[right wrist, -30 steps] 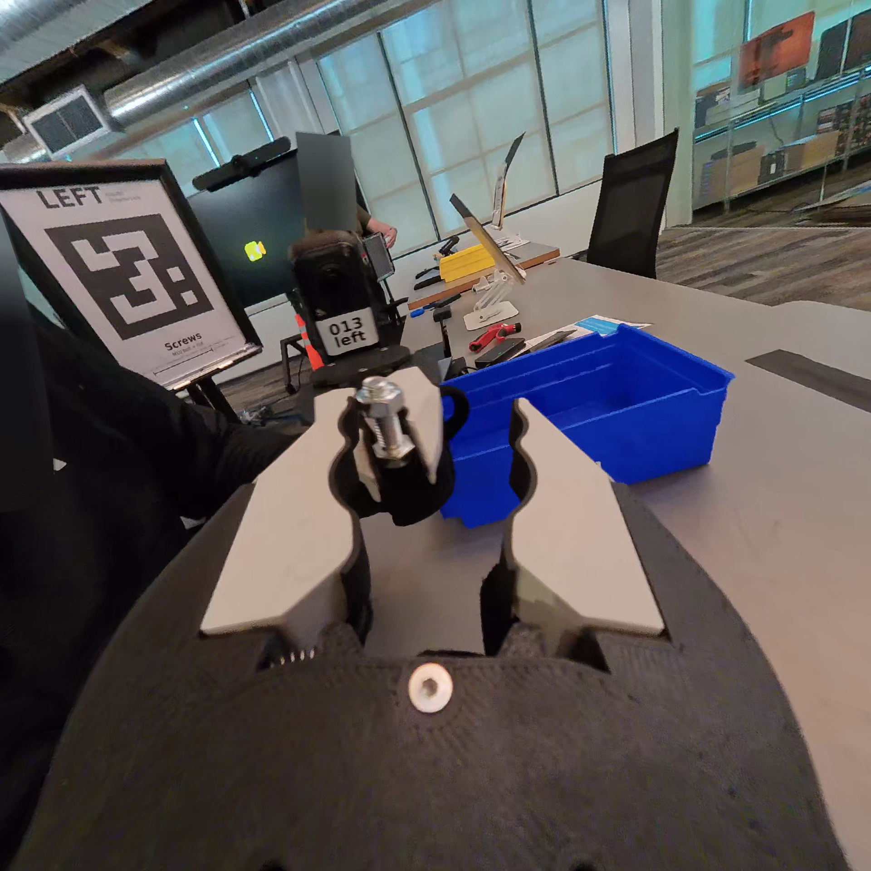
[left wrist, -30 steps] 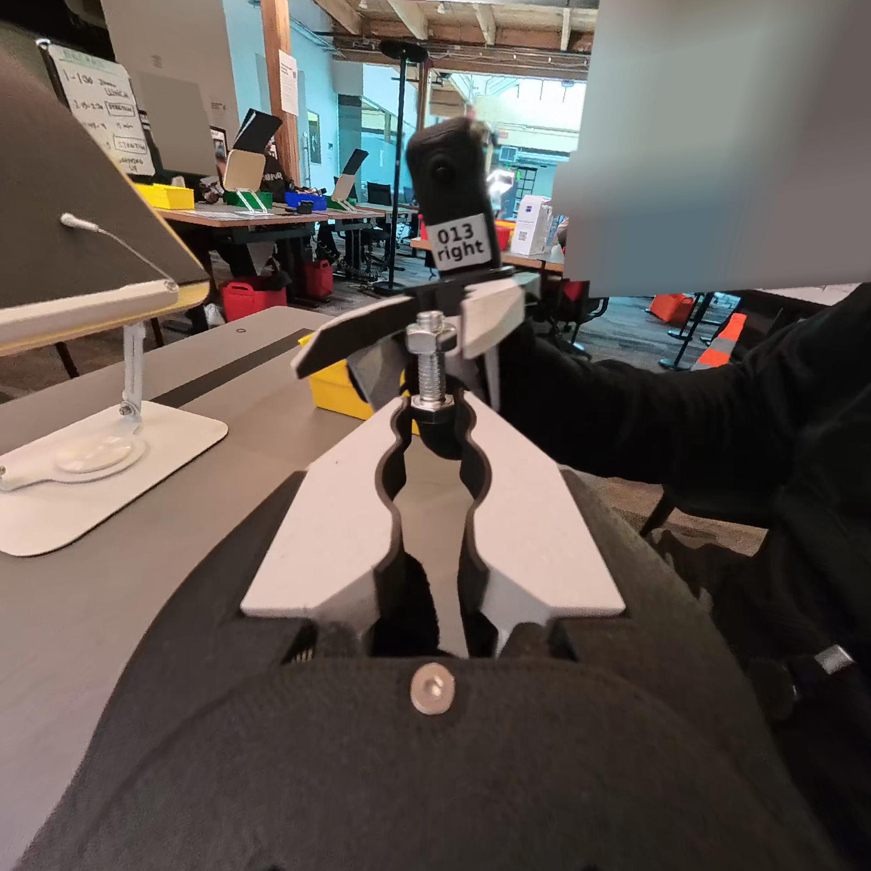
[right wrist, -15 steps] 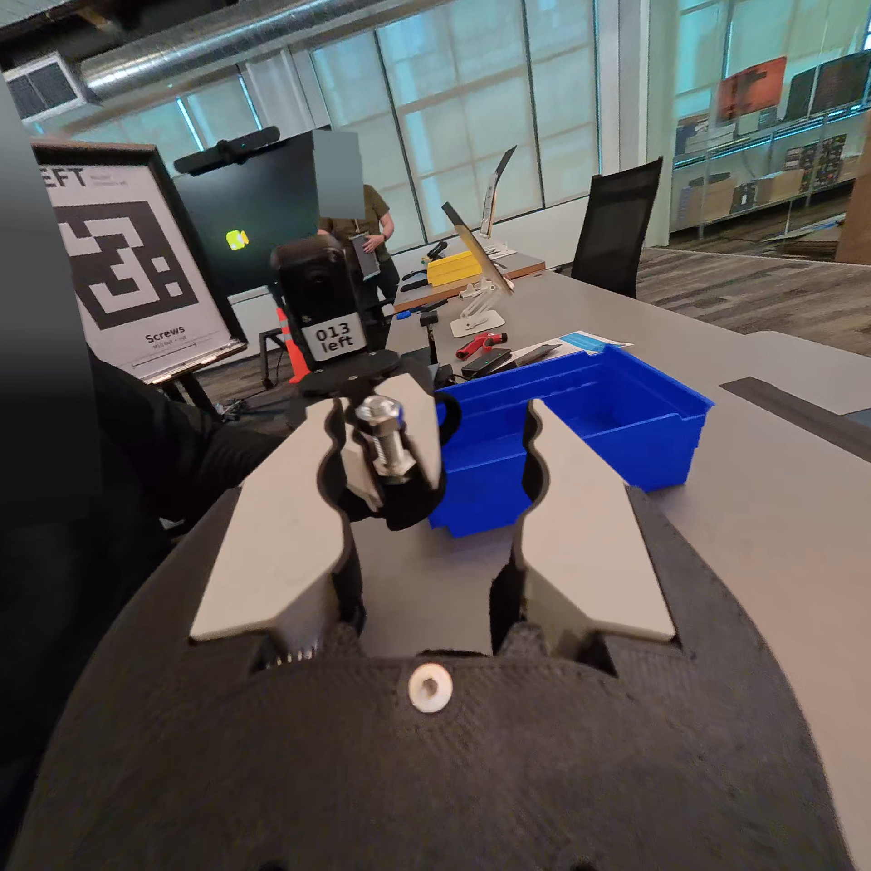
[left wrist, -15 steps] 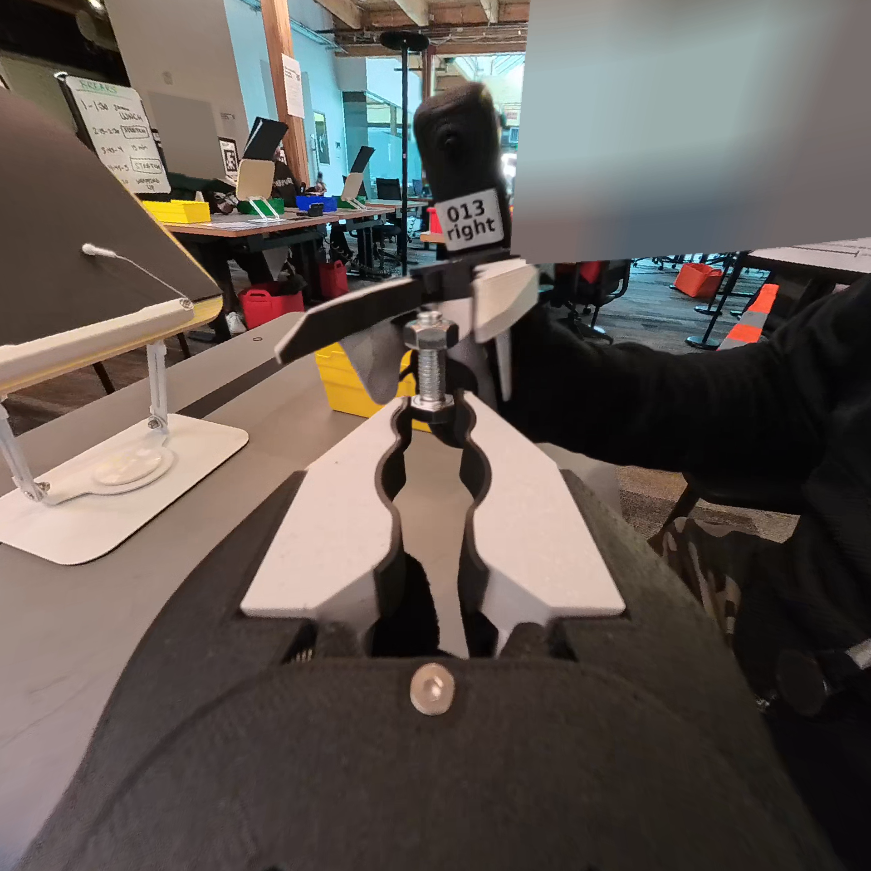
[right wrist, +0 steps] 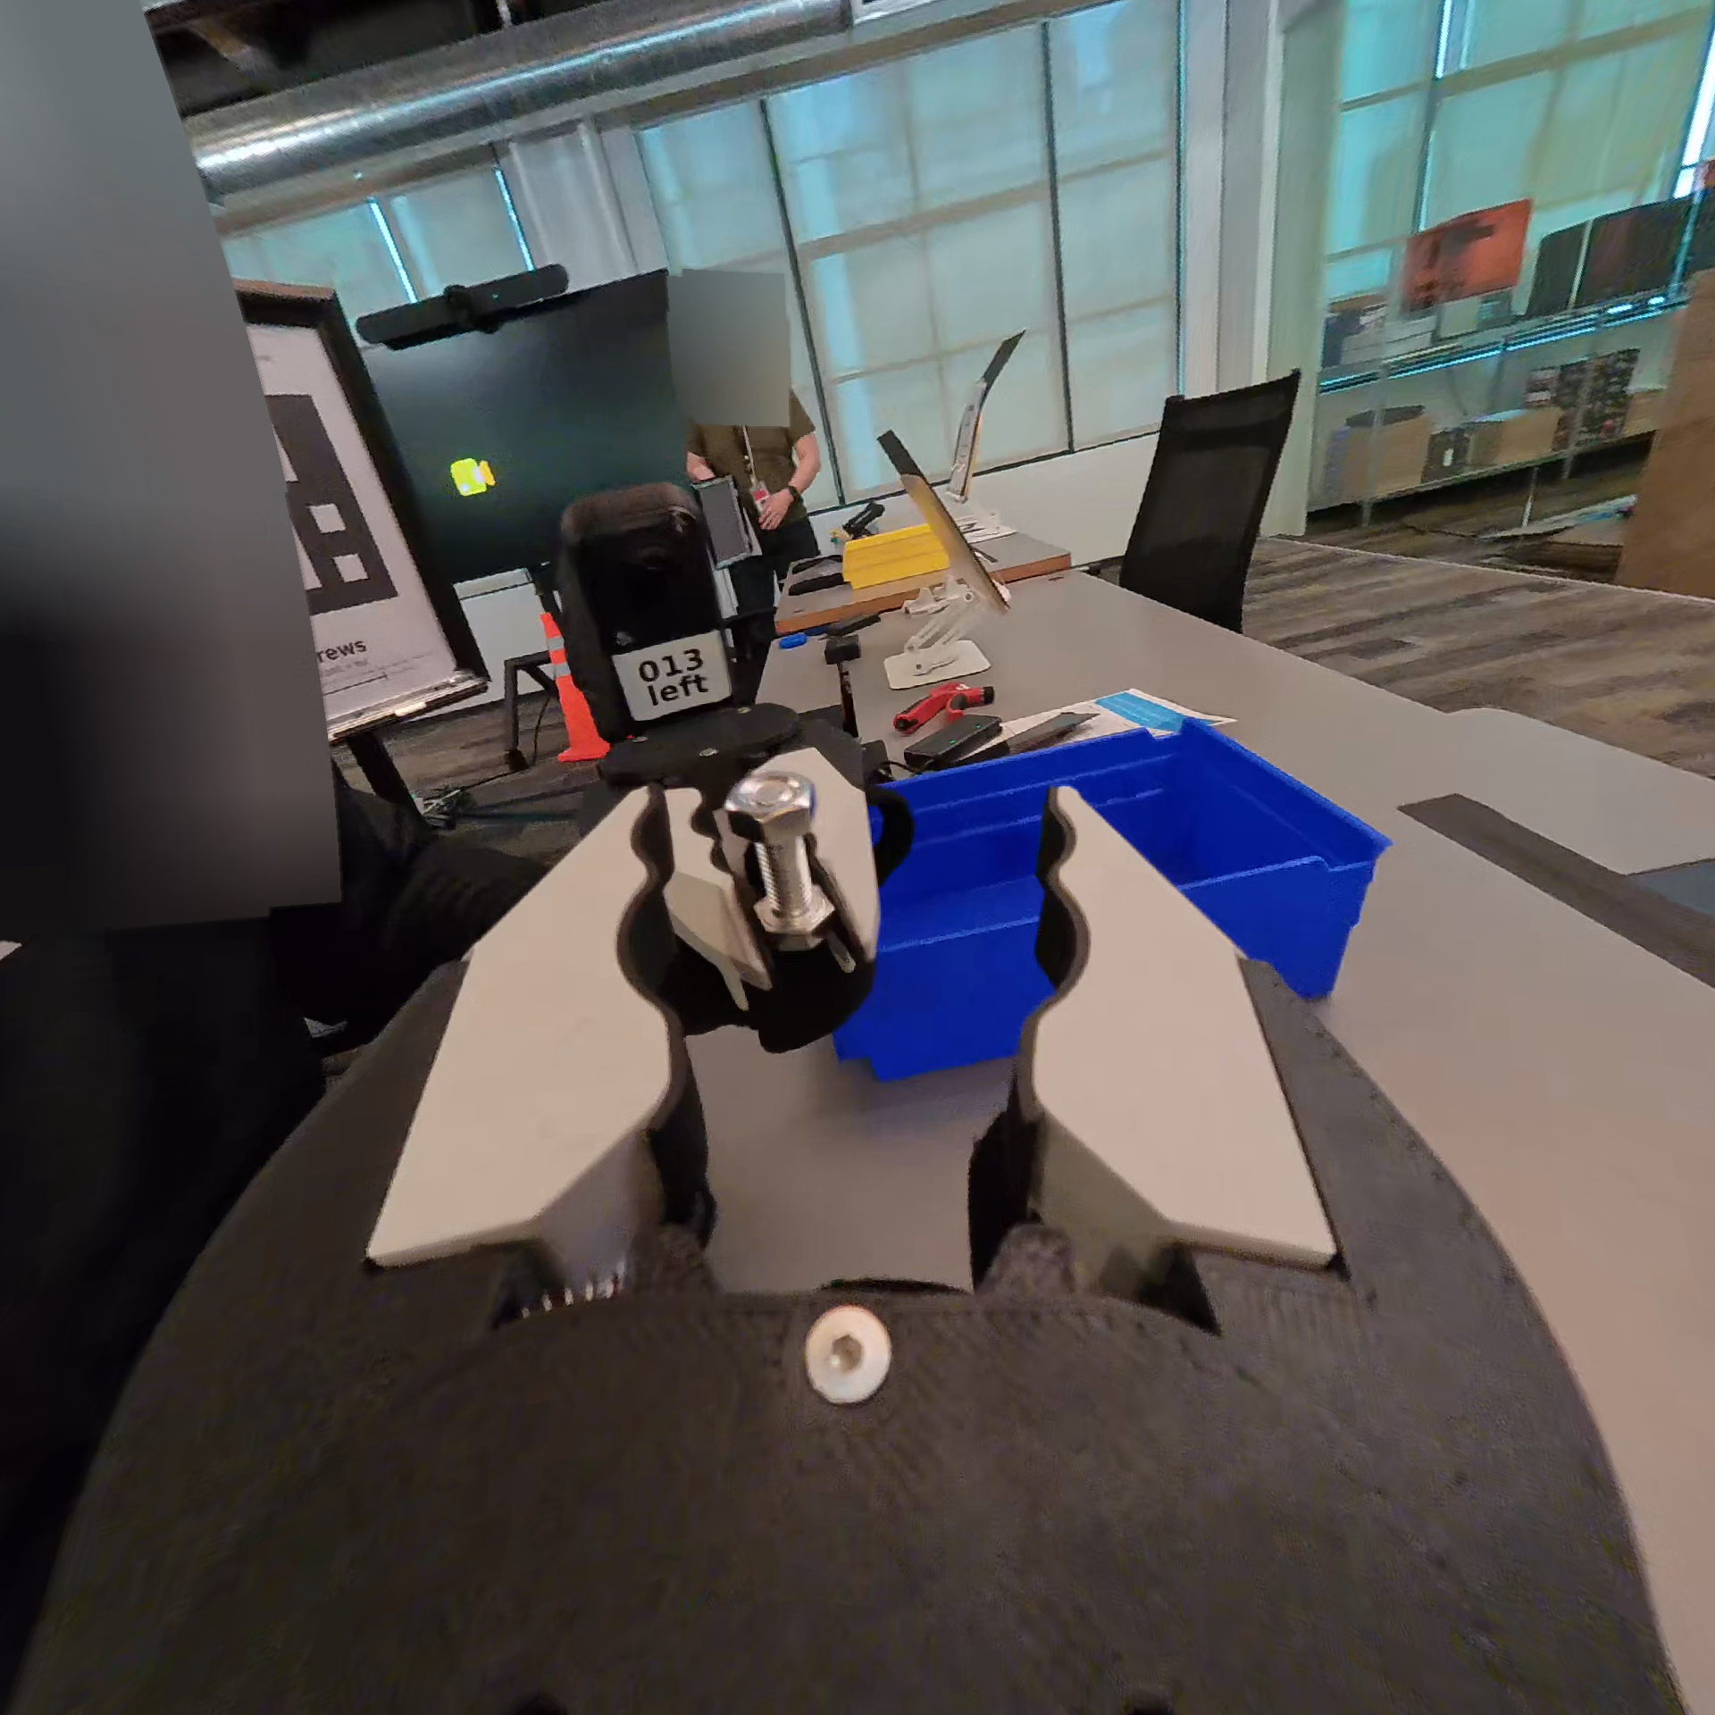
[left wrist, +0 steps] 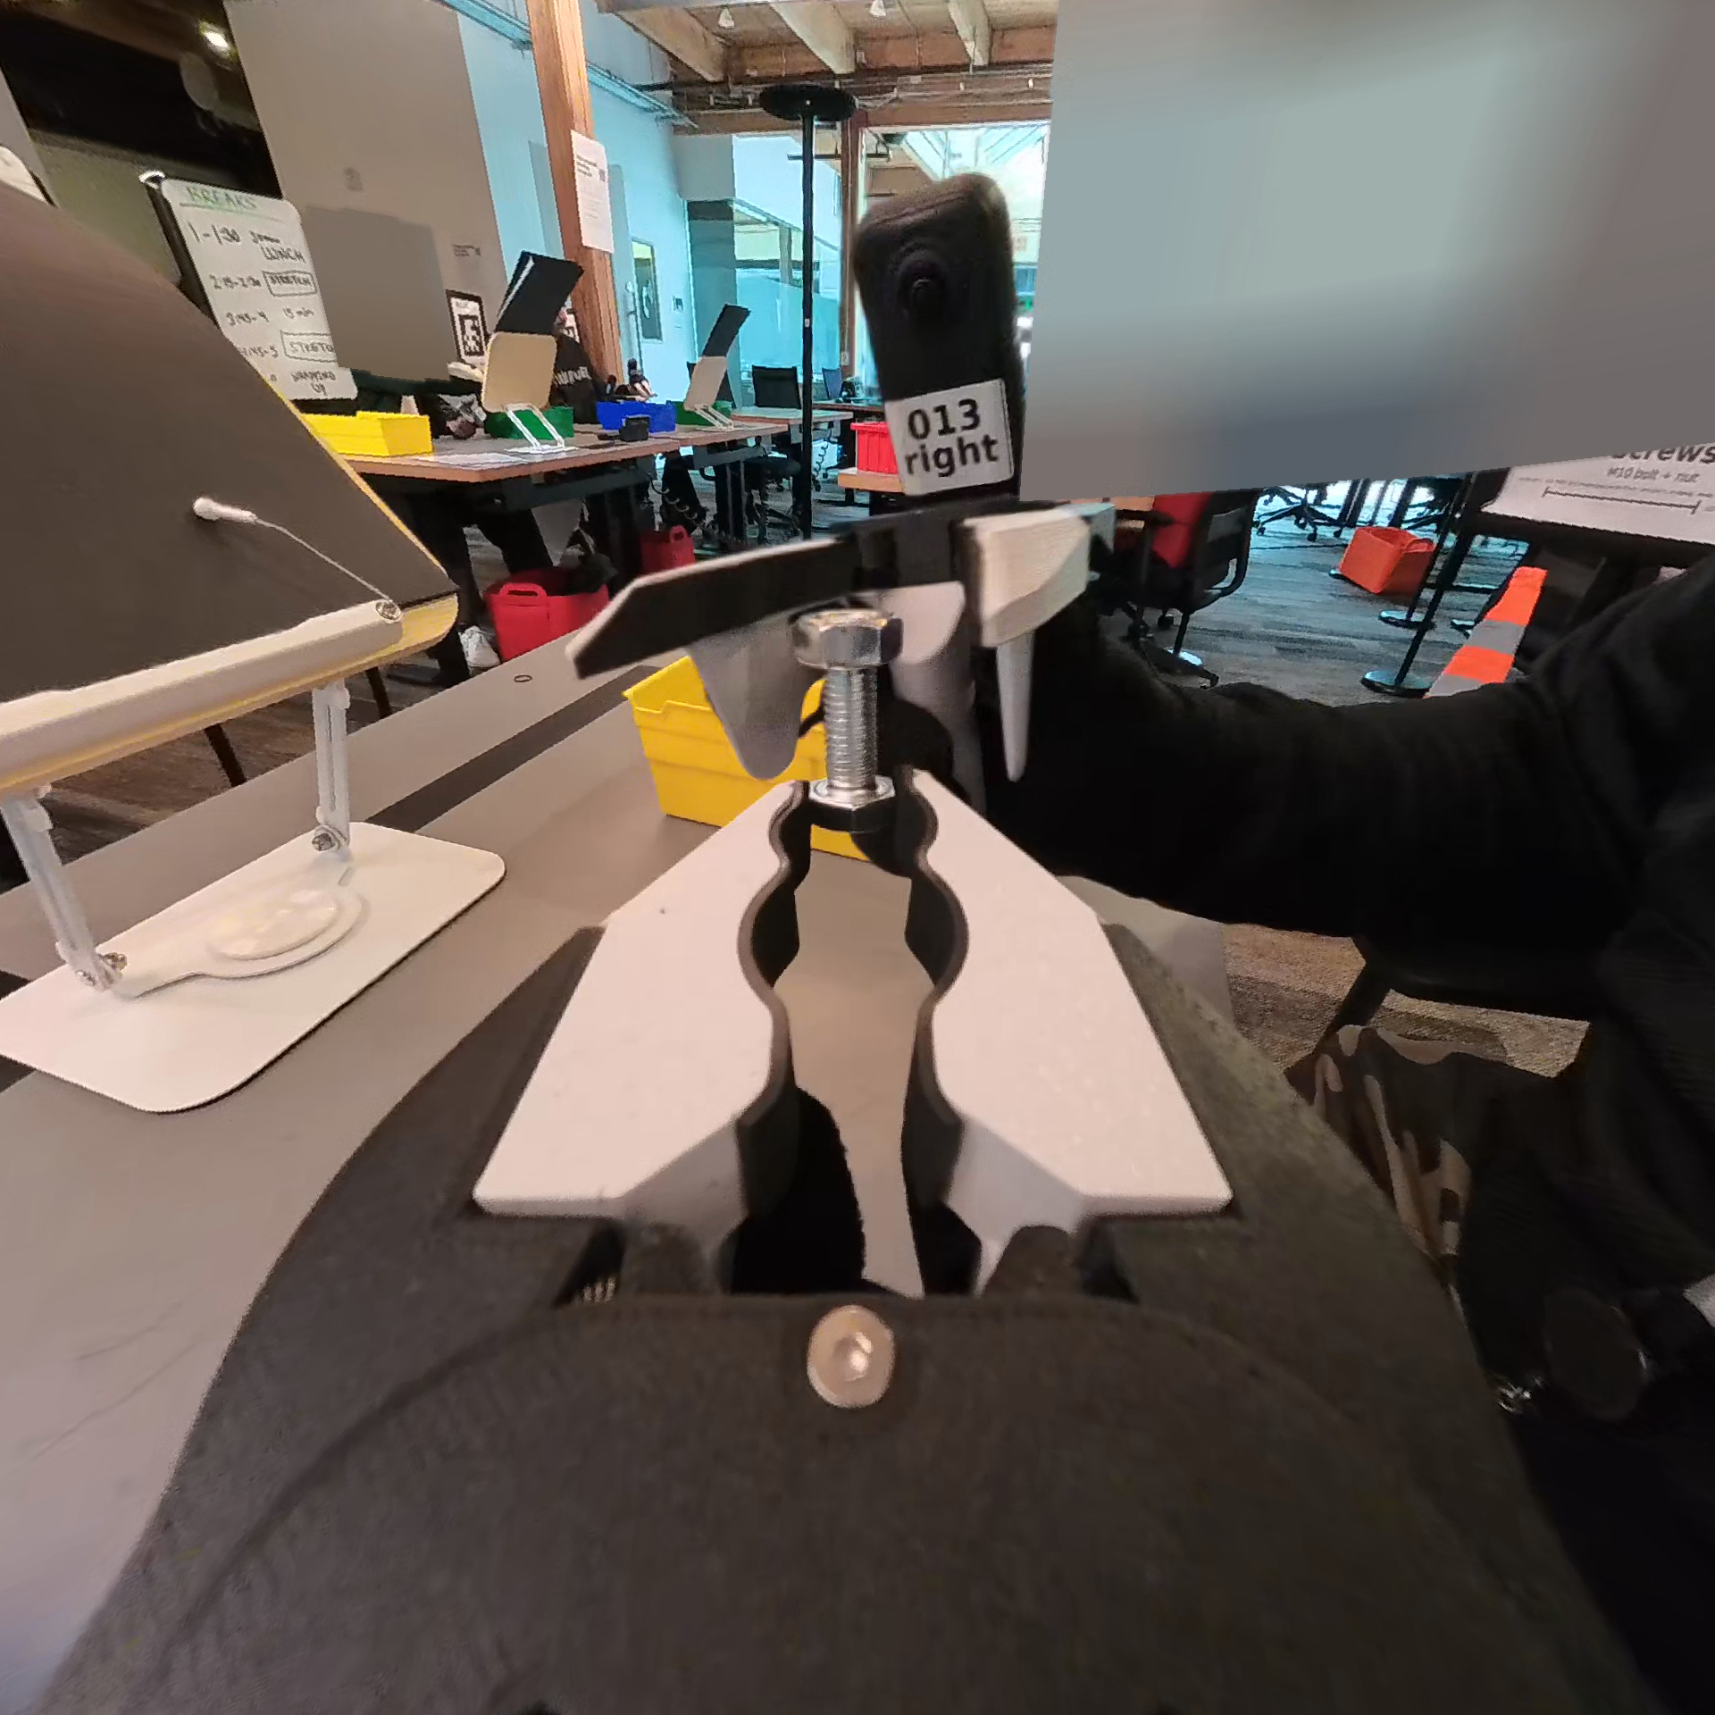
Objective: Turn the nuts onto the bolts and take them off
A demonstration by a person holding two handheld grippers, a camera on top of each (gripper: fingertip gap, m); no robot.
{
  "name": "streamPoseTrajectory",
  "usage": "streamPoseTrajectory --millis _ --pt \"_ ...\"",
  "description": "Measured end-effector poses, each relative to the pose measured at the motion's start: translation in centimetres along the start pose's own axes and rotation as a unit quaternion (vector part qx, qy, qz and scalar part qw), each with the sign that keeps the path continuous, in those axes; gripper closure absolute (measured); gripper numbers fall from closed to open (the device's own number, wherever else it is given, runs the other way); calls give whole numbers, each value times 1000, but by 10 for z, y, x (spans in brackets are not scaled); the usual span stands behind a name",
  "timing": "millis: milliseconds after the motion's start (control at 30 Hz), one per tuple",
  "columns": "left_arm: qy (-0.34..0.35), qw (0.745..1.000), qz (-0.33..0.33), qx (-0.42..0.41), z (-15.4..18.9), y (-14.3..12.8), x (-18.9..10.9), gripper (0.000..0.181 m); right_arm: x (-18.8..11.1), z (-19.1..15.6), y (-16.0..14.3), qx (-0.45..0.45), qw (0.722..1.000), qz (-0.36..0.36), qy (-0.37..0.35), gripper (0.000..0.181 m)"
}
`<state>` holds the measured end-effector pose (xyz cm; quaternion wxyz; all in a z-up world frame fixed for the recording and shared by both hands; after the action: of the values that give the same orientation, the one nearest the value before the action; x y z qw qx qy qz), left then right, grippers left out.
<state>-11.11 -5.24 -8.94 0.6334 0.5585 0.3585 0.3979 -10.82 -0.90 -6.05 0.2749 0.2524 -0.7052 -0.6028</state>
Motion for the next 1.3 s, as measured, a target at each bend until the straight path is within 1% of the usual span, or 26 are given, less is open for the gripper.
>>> streamPoseTrajectory --millis 100,133,167,200,267,333,467,533,600,633,667,700,767,900,1000,1067,1133,1167,1200,1233,1300 --pt "2 1000 5 2 1 5 -2 165 -9 15 -5 27 999 4 -24 107" --pt "-5 1000 12 4 2 8 -4 165 -17 25 -9 38 998 3 -44 130" --pt "-5 1000 11 7 3 9 -4 165 -26 34 -13 46 997 1 -61 130" --pt "-2 1000 8 12 3 9 -4 165 -32 39 -16 58 996 4 -67 128" --pt "4 1000 2 15 1 7 -3 165 -38 37 -12 71 996 20 -55 119" --pt "5 1000 2 4 -2 3 -3 165 -32 25 -6 46 998 17 -36 111" --pt "4 1000 -6 7 0 -1 1 165 -9 4 1 16 1000 2 -7 107" --pt "1 1000 -6 10 2 0 2 165 -5 3 0 18 1000 -1 -6 108" --pt "4 1000 -3 11 3 2 0 165 -10 11 -3 21 1000 1 -18 105" --pt "2 1000 1 11 2 4 -1 165 -17 21 -6 29 999 0 -41 119" --pt "-3 1000 7 7 3 6 -3 166 -26 33 -13 38 997 -7 -68 128" --pt "-1 1000 7 6 2 7 -3 165 -34 42 -19 51 995 -11 -82 124" --pt "5 1000 2 10 -1 5 -3 165 -39 43 -20 68 995 0 -73 117" --pt "9 1000 -5 1 -4 -1 -2 165 -22 17 -7 22 999 -2 -32 108" --pt "9 1000 -11 5 -3 -4 0 165 -11 8 -3 18 1000 -4 -20 108" --pt "8 1000 -12 8 -2 -4 1 165 -8 8 -5 23 999 -8 -22 109" --pt "6 1000 -10 7 -1 -2 0 165 -11 14 -9 28 999 -8 -31 108" --pt "5 1000 -7 8 -1 -1 -1 165 -16 21 -11 36 998 -8 -47 119" --pt "3 1000 -7 9 0 0 -1 165 -22 29 -15 44 997 -11 -68 122" --pt "4 1000 -7 12 -1 0 -2 165 -27 35 -17 55 995 -9 -78 121" --pt "6 1000 -8 11 -2 0 -1 165 -29 33 -17 66 996 0 -59 117"
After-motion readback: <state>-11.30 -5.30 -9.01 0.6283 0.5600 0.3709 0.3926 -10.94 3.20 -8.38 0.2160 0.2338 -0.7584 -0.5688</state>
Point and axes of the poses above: each gripper's, where its closed fingertips meet, x out along the fingers, y out of its top, z = x × y across the jaws, the point moved 3 cm from there along -x, back along the fingers, and after that the axes turned 5 degrees about -x, right-handed, at the moved point
